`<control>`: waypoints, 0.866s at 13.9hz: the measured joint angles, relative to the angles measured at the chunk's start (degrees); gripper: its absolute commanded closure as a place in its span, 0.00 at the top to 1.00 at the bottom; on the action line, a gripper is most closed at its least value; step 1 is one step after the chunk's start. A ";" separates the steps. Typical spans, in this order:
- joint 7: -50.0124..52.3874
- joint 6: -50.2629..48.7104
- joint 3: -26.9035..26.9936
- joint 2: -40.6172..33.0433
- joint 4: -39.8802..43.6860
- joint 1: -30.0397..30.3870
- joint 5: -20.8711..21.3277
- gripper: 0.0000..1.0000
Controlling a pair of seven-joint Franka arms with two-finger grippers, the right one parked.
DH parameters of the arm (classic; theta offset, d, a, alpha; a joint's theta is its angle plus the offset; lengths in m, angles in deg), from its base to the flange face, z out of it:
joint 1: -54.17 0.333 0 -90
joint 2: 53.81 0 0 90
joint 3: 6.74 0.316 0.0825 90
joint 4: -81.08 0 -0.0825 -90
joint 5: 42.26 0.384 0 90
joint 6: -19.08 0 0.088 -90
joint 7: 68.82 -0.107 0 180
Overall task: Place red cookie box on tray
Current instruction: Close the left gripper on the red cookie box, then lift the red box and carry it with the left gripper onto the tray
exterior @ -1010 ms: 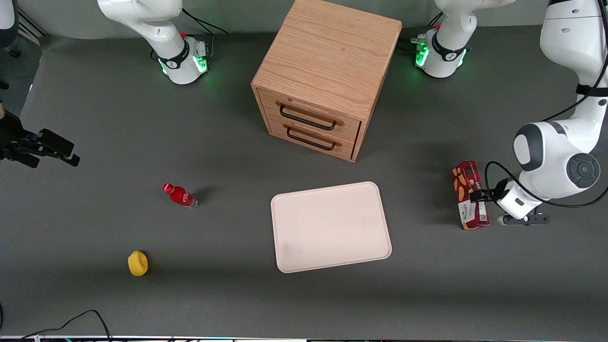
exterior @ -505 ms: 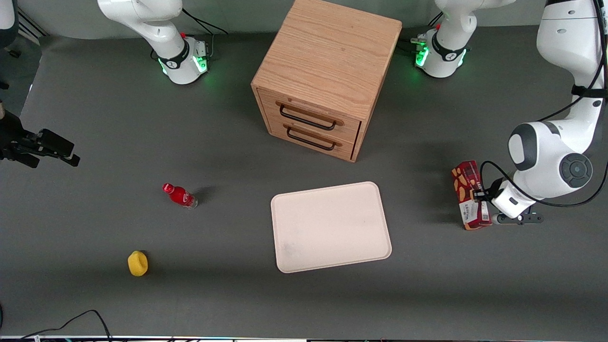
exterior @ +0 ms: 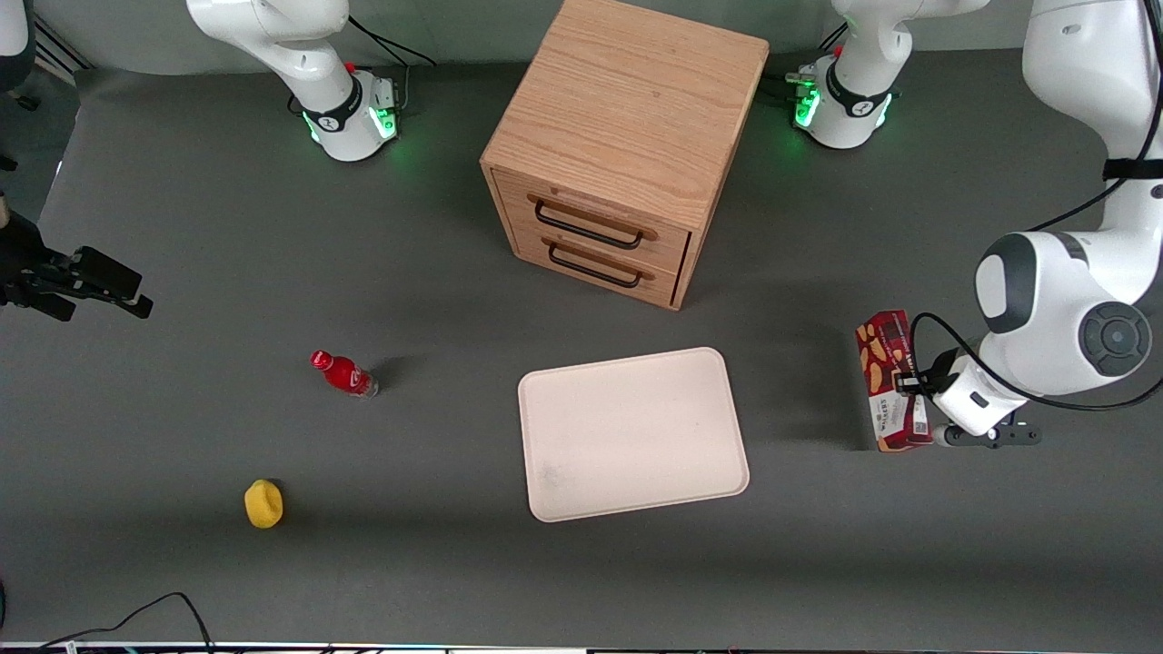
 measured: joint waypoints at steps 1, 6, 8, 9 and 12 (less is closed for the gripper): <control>1.68 -1.84 -0.04 0.32 2.50 -1.04 0.00 0.00; 9.19 -3.39 -0.18 5.90 10.44 -8.22 0.03 0.00; 12.17 -3.39 -0.28 8.01 12.66 -10.31 -0.05 0.00; 14.51 -3.39 -0.31 9.14 13.85 -11.58 -0.05 0.00; 22.18 -3.22 -0.36 13.59 18.45 -16.16 -0.02 0.00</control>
